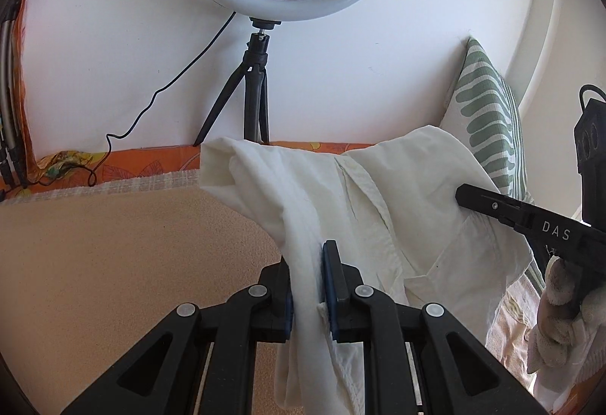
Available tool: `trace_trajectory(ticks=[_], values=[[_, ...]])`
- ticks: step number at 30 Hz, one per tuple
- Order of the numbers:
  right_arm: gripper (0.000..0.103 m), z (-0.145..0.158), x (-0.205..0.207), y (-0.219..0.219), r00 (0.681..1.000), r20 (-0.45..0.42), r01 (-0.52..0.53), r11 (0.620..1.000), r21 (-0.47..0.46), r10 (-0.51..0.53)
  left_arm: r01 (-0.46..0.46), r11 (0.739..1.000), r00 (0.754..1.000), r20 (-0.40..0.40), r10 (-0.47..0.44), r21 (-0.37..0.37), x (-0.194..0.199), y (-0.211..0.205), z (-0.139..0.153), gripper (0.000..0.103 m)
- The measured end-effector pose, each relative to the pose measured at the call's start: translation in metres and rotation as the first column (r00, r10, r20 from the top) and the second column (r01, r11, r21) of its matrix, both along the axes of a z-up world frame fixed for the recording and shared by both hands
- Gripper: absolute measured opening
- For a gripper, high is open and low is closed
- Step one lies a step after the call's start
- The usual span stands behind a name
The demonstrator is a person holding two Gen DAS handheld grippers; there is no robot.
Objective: Fold small clothes
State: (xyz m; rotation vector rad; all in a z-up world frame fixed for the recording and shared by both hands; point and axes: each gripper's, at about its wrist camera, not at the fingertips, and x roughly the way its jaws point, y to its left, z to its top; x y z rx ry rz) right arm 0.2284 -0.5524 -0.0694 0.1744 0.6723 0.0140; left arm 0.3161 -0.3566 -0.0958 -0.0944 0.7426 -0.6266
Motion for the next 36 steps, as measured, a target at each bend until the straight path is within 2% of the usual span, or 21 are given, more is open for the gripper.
trace_trajectory(ticks=[3, 13, 19, 22, 29, 36], values=[[0.010, -0.005, 0.019, -0.012, 1.000, -0.003, 0.020, 1.000, -0.006, -0.020, -0.006, 1.000, 1.000, -0.016, 0.006, -0.003, 0.017, -0.014, -0.008, 0.011], [0.010, -0.029, 0.061, -0.035, 0.997, -0.038, 0.061, 0.997, -0.037, -0.062, 0.002, 0.998, 1.000, -0.021, 0.000, 0.066, 0.043, -0.049, -0.030, 0.011], [0.013, -0.037, 0.068, -0.037, 0.991, -0.063, 0.106, 0.986, -0.127, -0.115, -0.004, 0.994, 1.000, 0.004, 0.004, 0.112, 0.040, -0.057, -0.029, 0.016], [0.023, -0.032, 0.063, -0.040, 0.989, -0.047, 0.136, 0.982, -0.131, -0.143, -0.009, 0.993, 1.000, 0.012, 0.007, 0.117, 0.035, -0.057, -0.025, 0.022], [0.024, -0.010, 0.045, -0.036, 0.990, -0.010, 0.140, 0.983, -0.121, -0.142, -0.008, 0.995, 1.000, 0.027, 0.005, 0.097, 0.020, -0.042, -0.007, 0.026], [0.024, 0.017, 0.017, -0.017, 0.991, 0.022, 0.132, 0.986, -0.107, -0.130, 0.007, 0.996, 0.997, 0.071, -0.013, 0.094, -0.013, -0.027, 0.029, 0.027]])
